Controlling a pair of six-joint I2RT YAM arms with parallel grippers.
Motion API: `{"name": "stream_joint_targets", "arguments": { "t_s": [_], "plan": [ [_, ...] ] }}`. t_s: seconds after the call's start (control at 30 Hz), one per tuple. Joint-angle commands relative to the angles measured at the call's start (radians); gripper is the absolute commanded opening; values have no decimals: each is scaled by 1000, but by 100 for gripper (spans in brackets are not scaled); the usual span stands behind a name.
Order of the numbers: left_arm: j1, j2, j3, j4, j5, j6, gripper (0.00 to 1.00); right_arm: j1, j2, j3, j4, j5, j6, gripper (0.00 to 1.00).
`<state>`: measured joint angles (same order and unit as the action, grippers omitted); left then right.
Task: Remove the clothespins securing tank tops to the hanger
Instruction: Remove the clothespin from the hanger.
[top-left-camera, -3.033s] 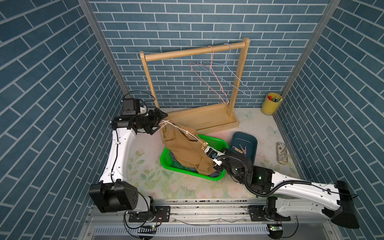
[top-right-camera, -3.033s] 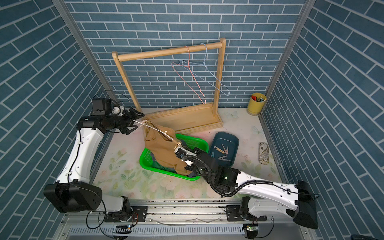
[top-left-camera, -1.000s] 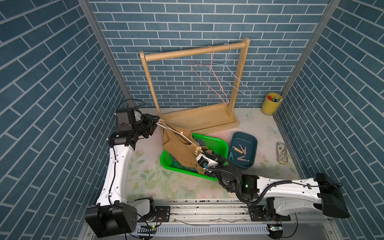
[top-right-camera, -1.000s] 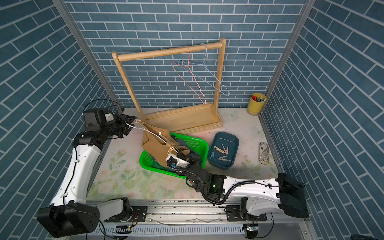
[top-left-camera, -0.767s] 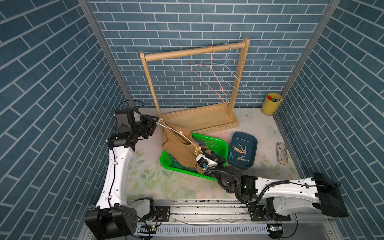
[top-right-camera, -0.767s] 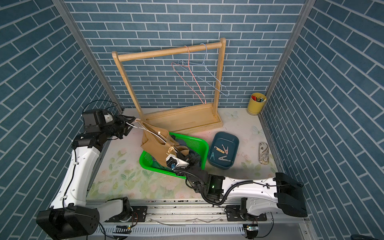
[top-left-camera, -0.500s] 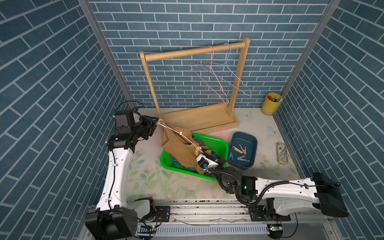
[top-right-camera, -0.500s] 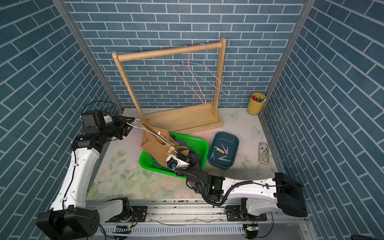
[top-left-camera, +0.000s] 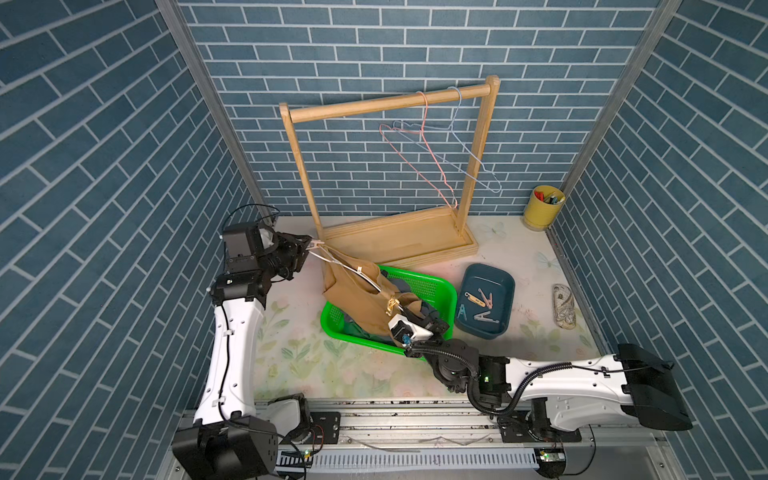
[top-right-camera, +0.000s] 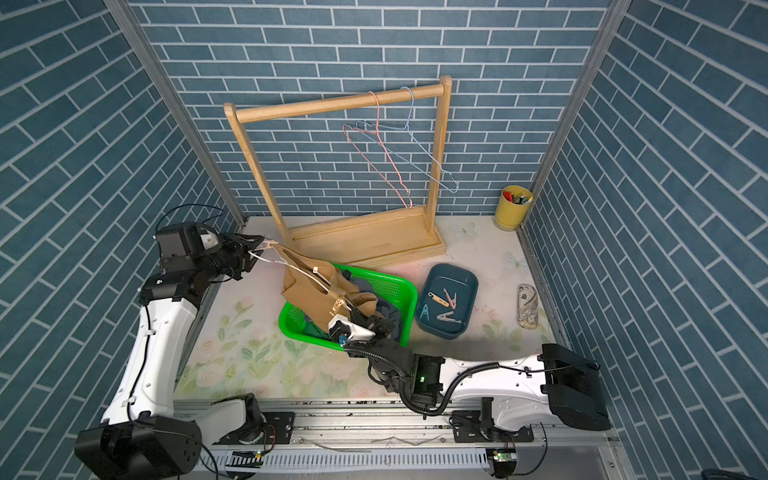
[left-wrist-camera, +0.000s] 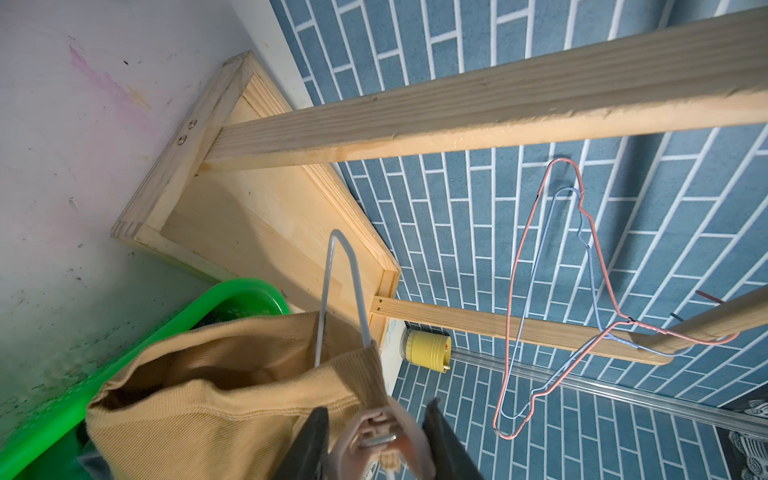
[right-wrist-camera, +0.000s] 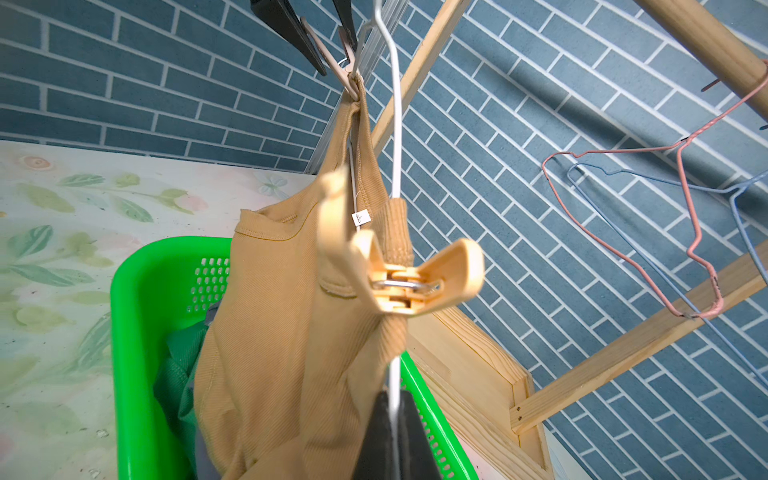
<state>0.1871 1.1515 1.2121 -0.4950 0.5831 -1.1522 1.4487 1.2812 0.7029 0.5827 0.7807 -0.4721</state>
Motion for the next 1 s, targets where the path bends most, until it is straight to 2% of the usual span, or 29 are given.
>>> {"name": "stream_joint_targets", "arguments": {
  "t_s": [0.0, 0.17, 0.6, 0.67, 0.8, 0.97],
  "plan": [
    [12, -3, 3, 13, 24, 15, 39, 7, -3, -2, 84, 32, -4, 0],
    [12, 8, 33, -41, 25, 76, 37, 7, -1, -5, 90, 35, -1, 0],
    [12, 4, 56, -87, 11, 134, 27, 10, 16, -5, 127, 33, 9, 0],
    [12, 4, 56, -88, 11, 145, 27, 12, 18, -3, 130, 30, 15, 0],
    [11, 18, 60, -91, 35, 143, 35, 18, 38, 9, 131, 30, -1, 0],
    [20, 32, 74, -108, 68, 110, 38, 33, 102, 27, 194, 62, -128, 0]
  ]
}}
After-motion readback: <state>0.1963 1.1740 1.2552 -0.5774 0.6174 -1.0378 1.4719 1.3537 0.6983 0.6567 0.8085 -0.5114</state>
